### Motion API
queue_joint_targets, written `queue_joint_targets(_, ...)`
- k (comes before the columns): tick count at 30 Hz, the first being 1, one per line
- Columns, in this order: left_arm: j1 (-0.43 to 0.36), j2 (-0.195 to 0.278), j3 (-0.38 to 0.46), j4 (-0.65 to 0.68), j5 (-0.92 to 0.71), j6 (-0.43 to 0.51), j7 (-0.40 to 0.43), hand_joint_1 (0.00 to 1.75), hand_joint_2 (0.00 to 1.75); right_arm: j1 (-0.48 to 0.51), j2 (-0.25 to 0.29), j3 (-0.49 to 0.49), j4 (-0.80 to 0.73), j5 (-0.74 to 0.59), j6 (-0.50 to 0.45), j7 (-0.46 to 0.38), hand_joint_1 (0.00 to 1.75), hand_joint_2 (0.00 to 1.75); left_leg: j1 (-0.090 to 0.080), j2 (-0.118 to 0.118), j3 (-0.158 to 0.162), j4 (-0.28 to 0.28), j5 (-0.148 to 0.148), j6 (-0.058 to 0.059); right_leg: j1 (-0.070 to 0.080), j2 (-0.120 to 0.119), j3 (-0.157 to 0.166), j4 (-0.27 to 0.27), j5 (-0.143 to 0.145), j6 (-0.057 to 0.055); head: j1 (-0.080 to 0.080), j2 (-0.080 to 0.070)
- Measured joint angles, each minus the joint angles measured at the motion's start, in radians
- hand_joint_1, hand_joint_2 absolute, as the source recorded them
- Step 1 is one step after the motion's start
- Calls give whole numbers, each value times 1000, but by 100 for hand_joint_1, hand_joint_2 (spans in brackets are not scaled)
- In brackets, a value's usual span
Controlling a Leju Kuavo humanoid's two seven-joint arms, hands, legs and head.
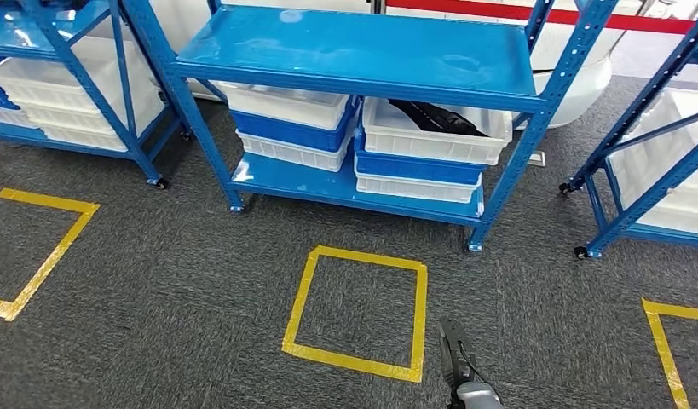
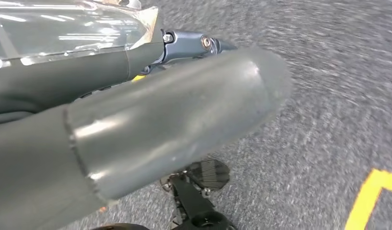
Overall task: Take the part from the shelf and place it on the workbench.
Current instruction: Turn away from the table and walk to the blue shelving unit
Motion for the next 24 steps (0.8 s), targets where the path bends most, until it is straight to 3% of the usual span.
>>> queue_joint_targets(1,-1,0,0,0,-1,0,-1,0,0,0,-1,0,0,-2,1,3,0,0,3,-14,-2,6,-7,-4,-4,7,0,-1,2,-4,0,0)
queue_joint_targets(3,-3,1,0,0,-6,-1,-4,0,0,-5,-9,-1,0,-7,5,21,0,0,10,-87,-65,145,-84,-12,-6,45,-4,-2,9,-20,-2,0)
queue_joint_targets(4,-7,1,0,0,-9,-2,-6,0,0,-11,-16,-2,0,-9,7,25,0,0,9,-134,-77,164,-86,-2,1,77,-8,-2,14,-27,-3,0)
queue_joint_targets(5,-12,3,1,0,-11,-2,-9,0,0,-18,-23,-2,0,-10,8,27,0,0,6,-185,-81,167,-81,14,7,110,-11,-2,19,-32,-3,0)
queue_joint_targets(6,-16,4,1,-1,-11,-3,-12,0,0,-26,-29,-4,0,-11,8,23,0,0,2,-211,-63,117,-46,31,14,137,-13,-1,24,-32,-3,0)
queue_joint_targets(7,-21,5,2,-1,-10,-3,-14,0,0,-33,-32,-4,0,-10,8,19,0,0,-3,-231,-29,42,-8,47,18,157,-16,-1,28,-28,-3,0)
queue_joint_targets(8,-24,6,3,-1,-9,-3,-16,0,0,-37,-33,-5,0,-7,9,20,0,0,-7,-234,-23,27,-5,52,19,169,-19,-1,31,-23,-3,0)
queue_joint_targets(10,-32,4,6,-1,-3,-4,-22,0,0,-39,-38,-5,0,-1,9,26,0,0,-8,-208,-19,14,3,55,19,181,-28,0,38,-13,-3,0)
queue_joint_targets(12,-37,-2,10,-2,4,-6,-33,0,0,-42,-43,-5,0,5,11,36,0,0,-5,-183,-12,-9,21,59,23,140,-54,36,19,-11,-1,0)
queue_joint_targets(14,-35,-5,16,-2,8,-9,-41,0,0,-50,-46,-4,0,11,15,42,0,0,-4,-153,-10,-22,31,62,24,82,-108,142,-36,-15,3,0)
queue_joint_targets(16,-33,-7,20,-2,9,-12,-45,0,0,-53,-49,-5,0,16,17,43,0,0,-4,-120,-14,-21,31,61,16,62,-155,254,-79,-8,5,0)
queue_joint_targets(17,-32,-9,22,-2,9,-13,-47,0,0,-52,-50,-5,0,19,17,42,0,0,-1,-108,-15,-20,31,57,8,57,-155,264,-80,3,4,0)
queue_joint_targets(18,-33,-10,23,-2,9,-14,-48,0,0,-51,-52,-5,0,22,17,42,0,0,2,-98,-16,-18,29,52,1,53,-136,240,-69,17,5,0)
queue_joint_targets(20,-35,-10,25,-2,9,-14,-49,0,0,-51,-56,-5,0,33,16,46,0,0,8,-84,-19,-6,21,34,-14,39,-58,114,-32,44,6,0)
queue_joint_targets(21,-38,-10,26,-3,7,-14,-49,0,0,-51,-57,-5,0,39,15,50,0,0,9,-78,-23,5,15,23,-16,34,-29,63,-21,46,6,0)
queue_joint_targets(22,-40,-9,26,-4,6,-14,-49,0,0,-50,-57,-5,0,44,13,55,0,0,7,-75,-26,13,9,14,-17,31,-9,32,-17,41,6,0)
queue_joint_targets(24,-43,-10,27,-6,3,-14,-49,0,0,-47,-60,-5,0,51,9,62,0,0,7,-72,-28,19,6,2,-12,35,-6,27,-17,17,1,0)
